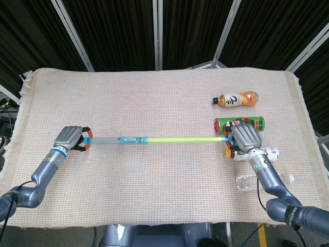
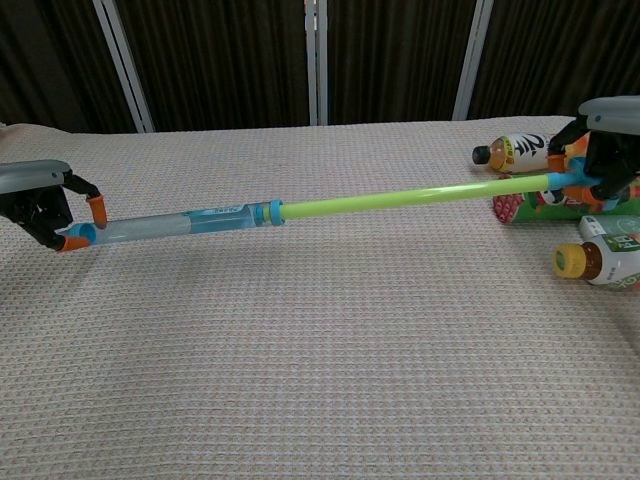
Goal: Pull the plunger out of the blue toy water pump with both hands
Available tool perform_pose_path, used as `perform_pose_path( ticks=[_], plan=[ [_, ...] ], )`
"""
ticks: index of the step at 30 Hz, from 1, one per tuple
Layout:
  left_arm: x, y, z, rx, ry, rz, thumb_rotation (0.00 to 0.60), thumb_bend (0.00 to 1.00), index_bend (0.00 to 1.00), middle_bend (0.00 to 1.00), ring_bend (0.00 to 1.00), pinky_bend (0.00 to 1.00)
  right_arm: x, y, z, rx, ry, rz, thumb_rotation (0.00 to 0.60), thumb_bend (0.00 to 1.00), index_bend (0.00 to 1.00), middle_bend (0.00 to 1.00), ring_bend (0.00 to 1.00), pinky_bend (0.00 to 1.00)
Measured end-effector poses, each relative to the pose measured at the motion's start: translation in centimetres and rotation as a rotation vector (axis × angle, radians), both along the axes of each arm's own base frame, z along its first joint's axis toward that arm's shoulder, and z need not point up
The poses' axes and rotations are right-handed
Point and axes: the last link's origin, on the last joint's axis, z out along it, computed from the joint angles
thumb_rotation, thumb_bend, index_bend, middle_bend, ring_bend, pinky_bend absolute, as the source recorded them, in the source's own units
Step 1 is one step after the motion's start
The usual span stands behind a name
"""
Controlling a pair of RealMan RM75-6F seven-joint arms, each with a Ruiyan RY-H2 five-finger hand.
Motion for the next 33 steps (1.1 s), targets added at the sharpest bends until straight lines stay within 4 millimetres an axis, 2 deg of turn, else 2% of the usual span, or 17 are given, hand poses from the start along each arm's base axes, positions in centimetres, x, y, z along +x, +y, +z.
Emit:
perform_pose_path(
  ticks=[2, 3, 4, 5, 6, 7, 10, 18, 19, 21, 23, 25, 26, 27, 28, 30, 33],
  plan=[
    [0.0, 0.0, 0.0, 0.000, -0.001, -0.001, 0.600, 0.50, 0.64, 0.94, 0.85, 1.00, 0.0, 0.0, 0.0, 0.000, 0.000, 0.001, 0.600, 0.44, 0.55, 1.00, 1.00, 1.00],
    [0.0, 0.0, 0.0, 0.000, -0.001, -0.002, 0.600, 0.48, 0.58, 0.94, 0.85, 1.00, 0.0, 0.0, 0.0, 0.000, 0.000, 0.001, 0.600, 0.33, 0.45, 1.00, 1.00, 1.00],
    [0.0, 0.0, 0.0, 0.000, -0.001, -0.002, 0.600, 0.42, 0.40, 0.94, 0.85, 1.00, 0.0, 0.1, 0.0, 0.001, 0.000, 0.001, 0.600, 0.20, 0.33, 0.99, 1.00, 1.00],
    [0.0, 0.0, 0.0, 0.000, -0.002, -0.003, 0.600, 0.33, 0.22, 0.94, 0.85, 1.00, 0.0, 0.1, -0.1, 0.004, 0.002, 0.002, 0.600, 0.11, 0.26, 0.99, 1.00, 1.00],
    [0.0, -0.1, 0.0, -0.001, -0.005, -0.002, 0.600, 0.27, 0.13, 0.94, 0.85, 1.00, -0.1, 0.1, -0.1, 0.006, 0.004, 0.002, 0.600, 0.03, 0.17, 0.99, 1.00, 1.00],
    [-0.1, -0.1, 0.0, -0.001, -0.009, 0.000, 0.600, 0.18, 0.04, 0.94, 0.85, 1.00, -0.2, 0.2, -0.1, 0.007, 0.010, 0.003, 0.600, 0.00, 0.13, 0.98, 1.00, 1.00],
    [-0.1, -0.3, 0.2, 0.001, -0.029, 0.004, 0.600, 0.08, 0.00, 0.92, 0.85, 1.00, -0.3, 0.2, 0.0, -0.005, 0.018, 0.010, 0.600, 0.00, 0.07, 0.98, 1.00, 1.00],
    [-0.1, -1.1, 2.4, 0.076, -0.084, -0.030, 0.600, 0.06, 0.00, 0.85, 0.81, 0.98, -0.7, 1.1, 1.6, -0.066, 0.008, 0.039, 0.600, 0.00, 0.06, 0.95, 1.00, 1.00],
    [-0.1, -1.3, 2.8, 0.090, -0.094, -0.036, 0.600, 0.05, 0.00, 0.80, 0.77, 0.94, -0.8, 1.4, 2.1, -0.079, 0.006, 0.047, 0.600, 0.00, 0.07, 0.93, 0.98, 1.00],
    [-0.1, -1.8, 3.9, 0.128, -0.115, -0.055, 0.600, 0.04, 0.00, 0.63, 0.62, 0.75, -0.9, 1.9, 3.0, -0.103, 0.000, 0.060, 0.600, 0.00, 0.10, 0.86, 0.90, 0.98],
    [-0.1, -2.4, 5.0, 0.173, -0.134, -0.081, 0.600, 0.02, 0.00, 0.34, 0.35, 0.41, -1.2, 2.7, 4.1, -0.128, -0.012, 0.081, 0.600, 0.00, 0.12, 0.74, 0.77, 0.84],
    [-0.2, -3.3, 6.0, 0.218, -0.148, -0.106, 0.600, 0.00, 0.00, 0.12, 0.12, 0.17, -1.5, 3.7, 5.3, -0.159, -0.031, 0.103, 0.600, 0.00, 0.10, 0.48, 0.47, 0.46],
    [-0.4, -4.0, 6.7, 0.251, -0.155, -0.122, 0.600, 0.00, 0.00, 0.03, 0.04, 0.07, -1.8, 4.2, 5.8, -0.173, -0.042, 0.114, 0.600, 0.00, 0.08, 0.38, 0.36, 0.33],
    [-0.5, -4.6, 7.2, 0.275, -0.160, -0.133, 0.600, 0.00, 0.00, 0.01, 0.01, 0.03, -2.1, 4.7, 6.4, -0.186, -0.053, 0.123, 0.600, 0.00, 0.04, 0.24, 0.20, 0.16],
    [-0.6, -5.3, 7.7, 0.299, -0.164, -0.142, 0.600, 0.00, 0.00, 0.00, 0.00, 0.00, -2.5, 5.5, 7.1, -0.204, -0.068, 0.133, 0.600, 0.00, 0.02, 0.13, 0.08, 0.06],
    [-1.0, -7.3, 8.7, 0.344, -0.168, -0.156, 0.600, 0.00, 0.00, 0.00, 0.00, 0.00, -3.3, 6.8, 8.2, -0.227, -0.083, 0.144, 0.600, 0.00, 0.00, 0.02, 0.00, 0.00],
    [-1.6, -10.3, 9.8, 0.382, -0.151, -0.156, 0.600, 0.00, 0.00, 0.00, 0.00, 0.00, -4.8, 9.0, 9.7, -0.261, -0.071, 0.147, 0.600, 0.00, 0.00, 0.00, 0.00, 0.00]
  ],
)
